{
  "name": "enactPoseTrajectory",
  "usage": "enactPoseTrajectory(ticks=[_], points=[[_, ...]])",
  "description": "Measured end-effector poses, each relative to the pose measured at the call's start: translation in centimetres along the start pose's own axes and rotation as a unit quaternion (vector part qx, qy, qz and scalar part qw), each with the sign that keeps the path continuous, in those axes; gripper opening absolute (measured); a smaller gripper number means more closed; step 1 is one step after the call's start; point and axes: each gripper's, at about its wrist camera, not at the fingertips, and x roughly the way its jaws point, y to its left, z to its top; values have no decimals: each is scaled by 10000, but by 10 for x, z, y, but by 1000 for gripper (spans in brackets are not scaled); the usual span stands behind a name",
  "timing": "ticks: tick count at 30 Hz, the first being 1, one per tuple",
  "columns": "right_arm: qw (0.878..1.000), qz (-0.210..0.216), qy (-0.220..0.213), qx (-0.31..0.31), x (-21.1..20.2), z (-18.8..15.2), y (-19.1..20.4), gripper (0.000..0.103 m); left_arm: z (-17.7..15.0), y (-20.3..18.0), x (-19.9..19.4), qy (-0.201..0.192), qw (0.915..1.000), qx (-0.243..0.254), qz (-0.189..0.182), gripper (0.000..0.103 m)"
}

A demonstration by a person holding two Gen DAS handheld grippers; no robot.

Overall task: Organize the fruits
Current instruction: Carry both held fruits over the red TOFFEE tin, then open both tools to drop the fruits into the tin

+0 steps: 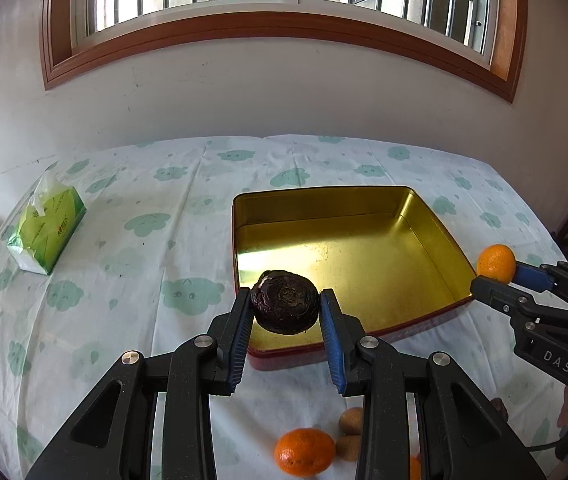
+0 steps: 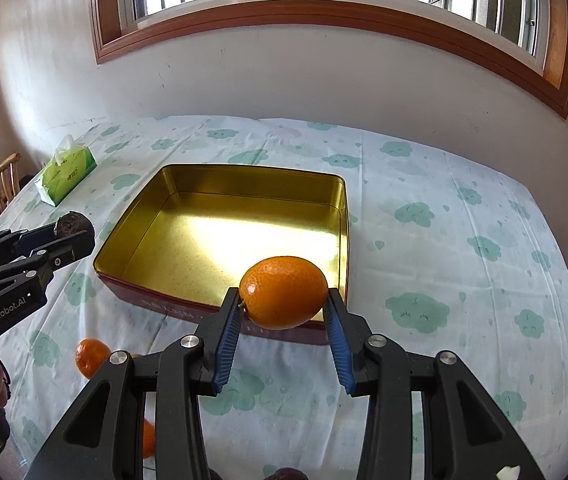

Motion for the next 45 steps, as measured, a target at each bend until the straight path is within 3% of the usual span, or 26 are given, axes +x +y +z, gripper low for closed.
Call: enactPoseTrajectory(ticks=[11, 24, 37, 41, 45], points=[[9992, 63, 386, -76, 53, 13, 3, 38, 3, -2, 54, 453, 9989, 60, 31, 34], [9975, 55, 686, -134, 85, 13, 4, 38, -1, -5, 78, 663, 9975, 215, 139, 34], [9973, 45, 731, -43, 91, 11, 2, 40, -2, -5, 87, 683, 9970, 292, 196, 35], [9978, 23, 661, -75, 86, 11, 3, 52, -3, -6, 86, 685, 9969, 326, 219, 35], [9982, 53, 590, -41, 77, 12, 2, 52, -5, -8, 81, 687, 9968, 306, 271, 35]])
